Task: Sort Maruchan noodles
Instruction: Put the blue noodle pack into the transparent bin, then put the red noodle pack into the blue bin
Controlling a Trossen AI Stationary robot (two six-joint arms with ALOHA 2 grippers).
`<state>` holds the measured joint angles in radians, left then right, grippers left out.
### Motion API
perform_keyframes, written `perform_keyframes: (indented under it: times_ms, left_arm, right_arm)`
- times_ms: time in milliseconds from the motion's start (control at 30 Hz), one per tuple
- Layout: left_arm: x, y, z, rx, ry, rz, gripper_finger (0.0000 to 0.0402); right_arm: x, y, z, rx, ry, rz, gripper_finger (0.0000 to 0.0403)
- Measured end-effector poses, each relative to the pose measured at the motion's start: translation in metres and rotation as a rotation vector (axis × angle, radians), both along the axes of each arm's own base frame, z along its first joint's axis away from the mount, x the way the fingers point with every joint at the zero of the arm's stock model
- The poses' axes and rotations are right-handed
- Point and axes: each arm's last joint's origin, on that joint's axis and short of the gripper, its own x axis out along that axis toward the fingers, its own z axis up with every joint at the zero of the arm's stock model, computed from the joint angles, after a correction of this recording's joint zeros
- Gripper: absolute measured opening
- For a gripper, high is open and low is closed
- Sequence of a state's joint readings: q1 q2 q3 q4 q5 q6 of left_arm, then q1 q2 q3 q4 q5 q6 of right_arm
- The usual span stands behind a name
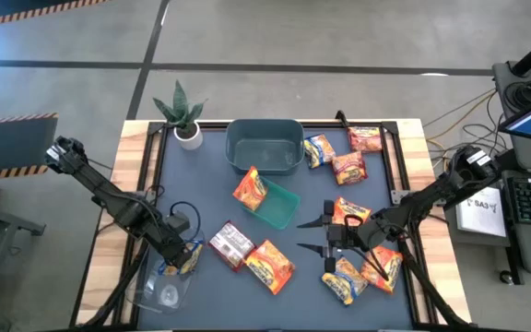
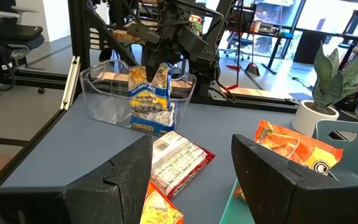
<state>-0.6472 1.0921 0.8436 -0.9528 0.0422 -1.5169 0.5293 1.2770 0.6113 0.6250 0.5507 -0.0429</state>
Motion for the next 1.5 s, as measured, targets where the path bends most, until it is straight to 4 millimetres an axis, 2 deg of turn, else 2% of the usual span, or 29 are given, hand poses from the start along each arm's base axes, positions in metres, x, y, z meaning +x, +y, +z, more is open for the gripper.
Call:
perform_keyframes:
  times_ms: [200,533,700,1000,1200,1367,1500]
  left_arm:
    - [0.000,0.000,0.000,0.010,0.004,0.003,0.0117]
    - [-0.007,0.005,-0.001,0.044,0.045,-0.020,0.0181]
    - [-0.010,0.007,0.010,0.065,0.067,-0.062,0.0195]
    - [-0.013,0.010,0.029,0.091,0.075,-0.091,0.0196]
    - [-0.020,0.014,0.041,0.103,0.146,-0.100,0.0197]
    - [-0.017,0.011,0.034,0.115,0.157,-0.112,0.0186]
    - [0.000,-0.005,0.018,0.139,0.126,-0.250,0.0158]
  right_arm:
    - [0.000,0.000,0.000,-0.001,0.000,0.000,0.0208]
    - [0.000,0.000,0.000,-0.006,0.000,0.001,0.0208]
    - [0.000,0.000,0.000,-0.011,0.000,0.001,0.0208]
    - [0.000,0.000,0.000,-0.014,0.000,0.001,0.0208]
    - [0.000,0.000,0.000,-0.019,0.000,0.001,0.0208]
    - [0.000,0.000,0.000,-0.019,0.000,0.001,0.0208]
    - [0.000,-0.001,0.000,-0.020,0.000,-0.001,0.0208]
